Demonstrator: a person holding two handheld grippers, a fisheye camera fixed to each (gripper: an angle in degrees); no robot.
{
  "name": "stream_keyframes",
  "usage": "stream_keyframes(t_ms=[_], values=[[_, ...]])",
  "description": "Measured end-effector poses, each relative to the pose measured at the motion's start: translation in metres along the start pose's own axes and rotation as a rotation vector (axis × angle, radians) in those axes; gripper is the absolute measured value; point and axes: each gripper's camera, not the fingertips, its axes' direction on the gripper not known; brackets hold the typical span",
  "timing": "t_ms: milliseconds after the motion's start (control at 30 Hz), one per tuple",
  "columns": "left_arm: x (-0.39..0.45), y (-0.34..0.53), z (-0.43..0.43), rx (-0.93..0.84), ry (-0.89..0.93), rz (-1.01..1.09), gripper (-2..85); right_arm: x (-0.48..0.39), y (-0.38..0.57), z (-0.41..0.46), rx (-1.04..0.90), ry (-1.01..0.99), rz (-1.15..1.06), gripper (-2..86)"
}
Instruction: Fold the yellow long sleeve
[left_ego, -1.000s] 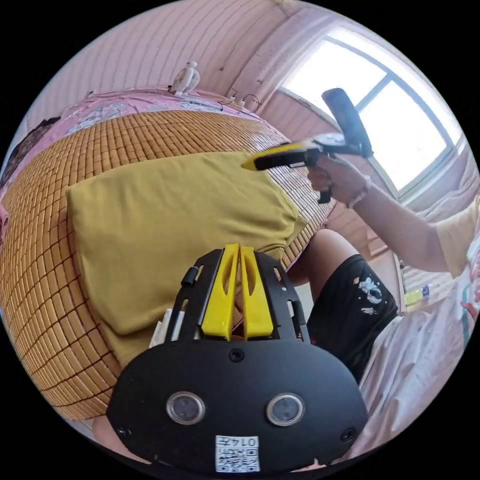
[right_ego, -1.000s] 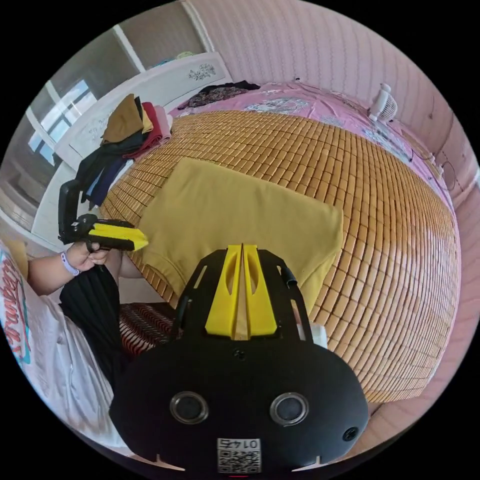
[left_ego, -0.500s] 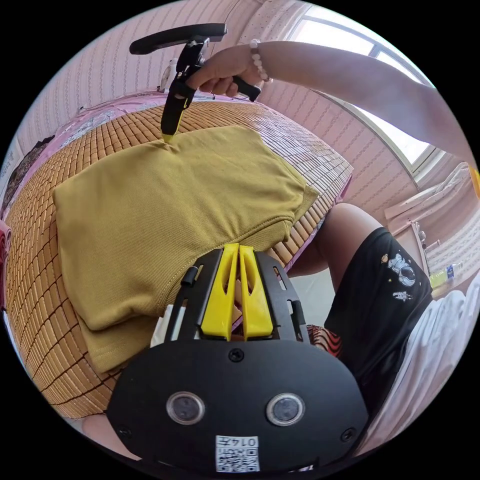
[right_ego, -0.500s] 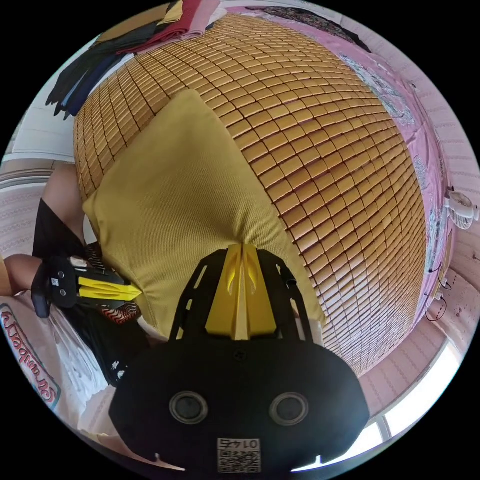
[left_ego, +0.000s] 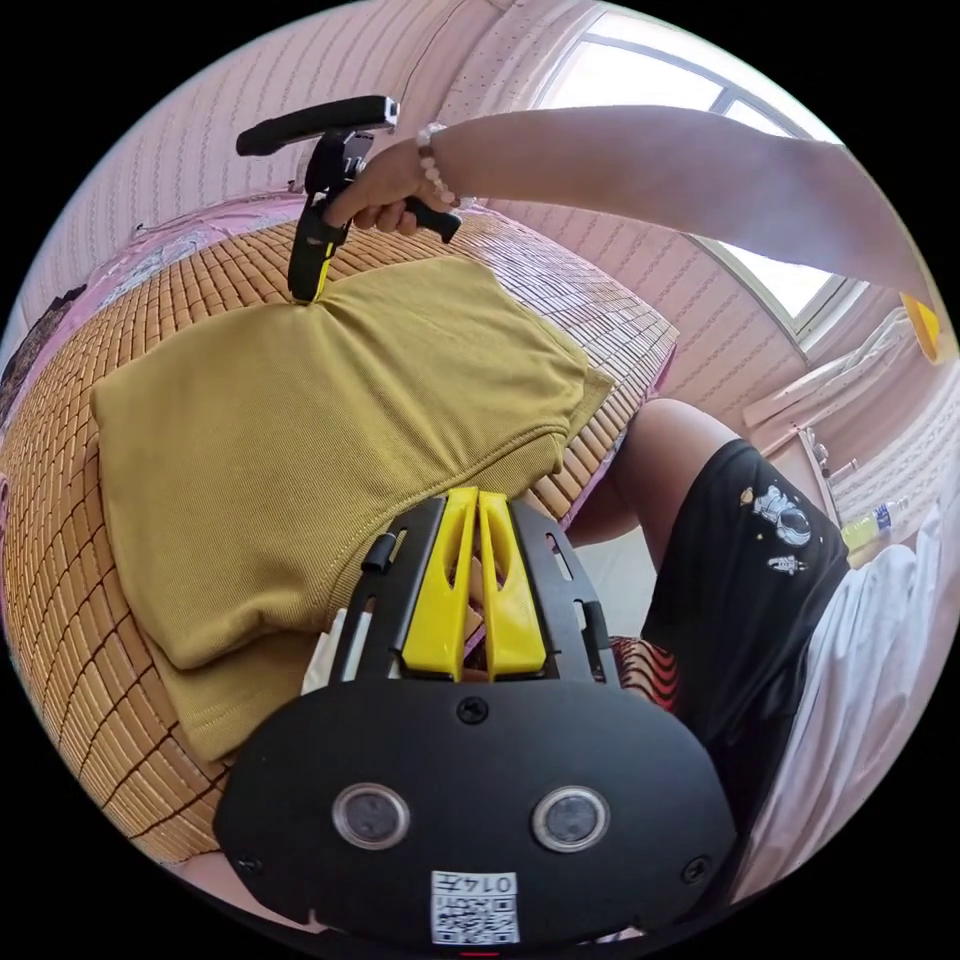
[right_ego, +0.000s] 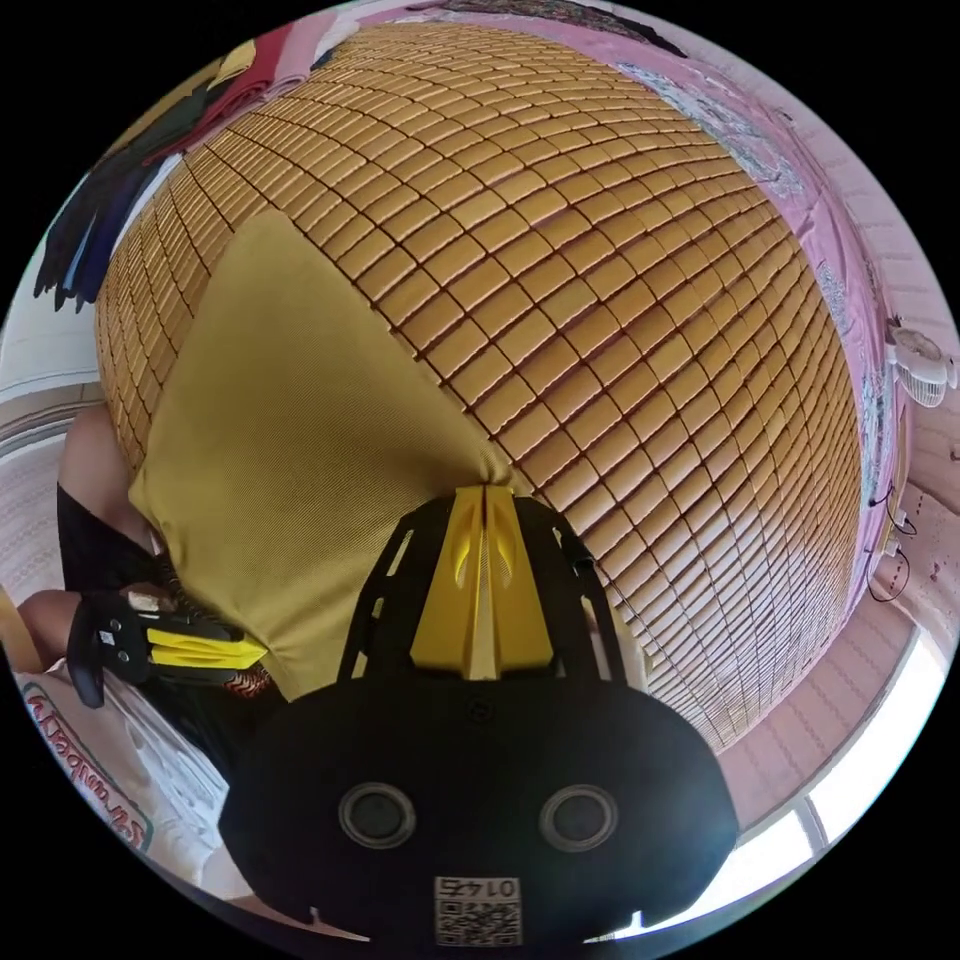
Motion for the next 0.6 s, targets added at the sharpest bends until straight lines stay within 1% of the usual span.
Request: stream_keyframes(t_ms=[67, 100, 133, 167, 200, 300, 333, 367, 400, 467, 500, 600], values=[[0.012, 0.009, -0.004, 0.004, 0.061, 0.047, -0.9, 0.008, 0.017, -0.007, 0.069, -0.03, 0.035, -0.5], [0.014, 0.012, -0.005, 0.011, 0.08, 0.057, -0.9, 0.013, 0.038, -0.014, 0.14, -0.064, 0.06, -0.6], [0.02, 0.017, -0.008, 0.035, 0.108, 0.067, -0.8, 0.019, 0.065, -0.021, 0.217, -0.122, 0.095, -0.5], [0.025, 0.021, -0.011, 0.071, 0.121, 0.072, -0.7, 0.021, 0.082, -0.024, 0.248, -0.155, 0.117, -0.5], [0.027, 0.022, -0.013, 0.093, 0.121, 0.067, -0.5, 0.022, 0.118, -0.028, 0.303, -0.208, 0.153, -0.4], [0.036, 0.012, -0.011, 0.161, 0.143, 0.078, 1.3, 0.015, 0.222, -0.028, 0.398, -0.227, 0.303, 0.1], [0.04, 0.004, -0.008, 0.175, 0.145, 0.105, 4.3, 0.013, 0.261, -0.022, 0.404, -0.218, 0.381, 0.5], [0.045, -0.004, -0.004, 0.19, 0.136, 0.133, 6.6, 0.013, 0.279, -0.019, 0.401, -0.209, 0.422, 0.7], [0.048, -0.009, -0.002, 0.193, 0.131, 0.149, 7.4, 0.013, 0.312, -0.01, 0.384, -0.197, 0.508, 1.9], [0.062, -0.024, 0.009, 0.183, 0.119, 0.202, 9.7, 0.018, 0.355, 0.006, 0.358, -0.21, 0.625, 6.4], [0.065, -0.028, 0.012, 0.181, 0.118, 0.215, 10.0, 0.024, 0.376, 0.017, 0.33, -0.245, 0.701, 11.7], [0.083, -0.043, 0.028, 0.139, 0.125, 0.26, 11.2, 0.034, 0.411, 0.042, 0.29, -0.344, 0.796, 12.4]])
